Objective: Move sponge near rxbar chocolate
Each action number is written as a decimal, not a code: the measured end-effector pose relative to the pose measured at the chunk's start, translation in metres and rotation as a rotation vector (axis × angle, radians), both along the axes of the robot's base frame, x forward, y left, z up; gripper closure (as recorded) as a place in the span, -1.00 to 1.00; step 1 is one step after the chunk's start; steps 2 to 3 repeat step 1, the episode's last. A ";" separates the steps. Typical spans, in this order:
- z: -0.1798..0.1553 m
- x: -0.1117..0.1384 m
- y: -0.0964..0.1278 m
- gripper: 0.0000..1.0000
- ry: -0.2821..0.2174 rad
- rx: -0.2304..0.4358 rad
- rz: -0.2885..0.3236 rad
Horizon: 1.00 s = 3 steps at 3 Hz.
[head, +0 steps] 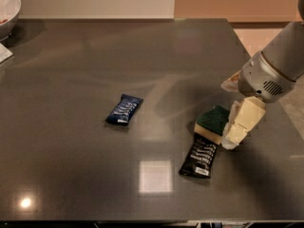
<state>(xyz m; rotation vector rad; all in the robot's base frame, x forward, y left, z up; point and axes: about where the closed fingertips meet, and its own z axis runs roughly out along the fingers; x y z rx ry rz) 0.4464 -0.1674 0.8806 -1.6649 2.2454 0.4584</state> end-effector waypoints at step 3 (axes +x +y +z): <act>0.000 0.000 0.000 -1.00 0.000 0.000 0.000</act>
Offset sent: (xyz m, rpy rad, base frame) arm 0.0000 0.0000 0.0000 0.0000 0.0000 0.0000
